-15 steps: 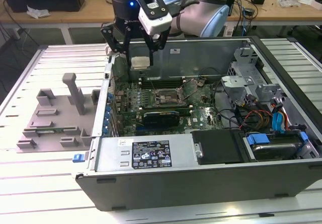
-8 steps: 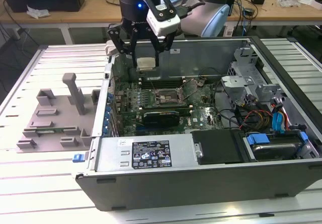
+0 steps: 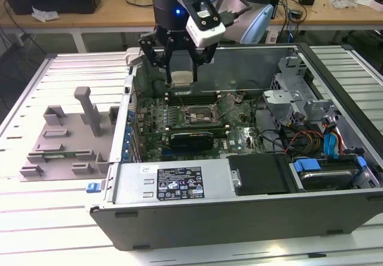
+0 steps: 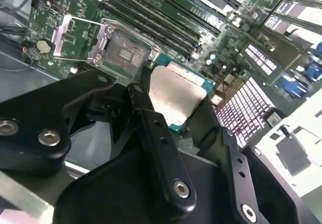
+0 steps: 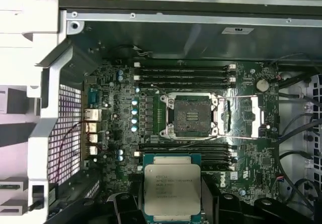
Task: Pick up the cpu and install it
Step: 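Pick up the cpu and move it towards the insertion slot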
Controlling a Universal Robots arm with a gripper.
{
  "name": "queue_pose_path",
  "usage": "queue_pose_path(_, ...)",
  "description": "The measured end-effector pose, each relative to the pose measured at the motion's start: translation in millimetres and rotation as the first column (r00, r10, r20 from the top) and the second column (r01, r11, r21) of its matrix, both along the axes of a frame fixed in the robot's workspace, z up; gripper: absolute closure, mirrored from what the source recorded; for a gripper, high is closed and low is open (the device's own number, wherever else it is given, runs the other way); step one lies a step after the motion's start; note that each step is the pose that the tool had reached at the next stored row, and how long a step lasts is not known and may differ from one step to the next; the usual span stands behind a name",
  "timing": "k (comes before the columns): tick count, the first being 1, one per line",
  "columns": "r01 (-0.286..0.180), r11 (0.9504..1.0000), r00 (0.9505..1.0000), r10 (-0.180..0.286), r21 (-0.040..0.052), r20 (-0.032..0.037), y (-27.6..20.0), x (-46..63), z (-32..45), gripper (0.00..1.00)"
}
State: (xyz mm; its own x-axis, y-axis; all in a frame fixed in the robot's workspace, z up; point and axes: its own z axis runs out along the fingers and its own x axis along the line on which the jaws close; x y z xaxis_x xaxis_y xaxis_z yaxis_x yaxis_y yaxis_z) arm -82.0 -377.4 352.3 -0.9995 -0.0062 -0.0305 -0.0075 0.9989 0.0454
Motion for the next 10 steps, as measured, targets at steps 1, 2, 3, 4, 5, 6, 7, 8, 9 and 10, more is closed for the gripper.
queue_pose_path(1,0.0,1.0,1.0,0.0,0.0001,0.0001,0.0,2.6,-2.4,0.45)
queue_pose_path(2,0.0,1.0,1.0,0.0,0.0,0.0,0.0,4.1,-3.5,0.45)
queue_pose_path(3,0.0,1.0,1.0,0.0,0.0,0.0001,0.0,5.8,-4.9,0.45)
queue_pose_path(4,0.0,1.0,1.0,0.0,0.0,0.0,0.0,8.4,-6.6,0.45)
queue_pose_path(5,0.0,1.0,1.0,0.0,0.0,0.0,0.0,10.0,-7.7,0.45)
queue_pose_path(6,0.0,1.0,1.0,0.0,0.0001,0.0001,0.0,14.9,-10.6,0.45)
queue_pose_path(7,0.0,1.0,1.0,0.0,0.0001,0.0,0.0,18.4,-12.7,0.45)
queue_pose_path(8,0.0,1.0,1.0,0.0,0.0001,0.0001,0.0,21.3,-14.3,0.45)
queue_pose_path(9,0.0,1.0,1.0,0.0,0.0001,0.0001,0.0,23.0,-15.3,0.45)
queue_pose_path(10,0.0,1.0,1.0,0.0,0.0001,0.0,0.0,25.6,-16.8,0.45)
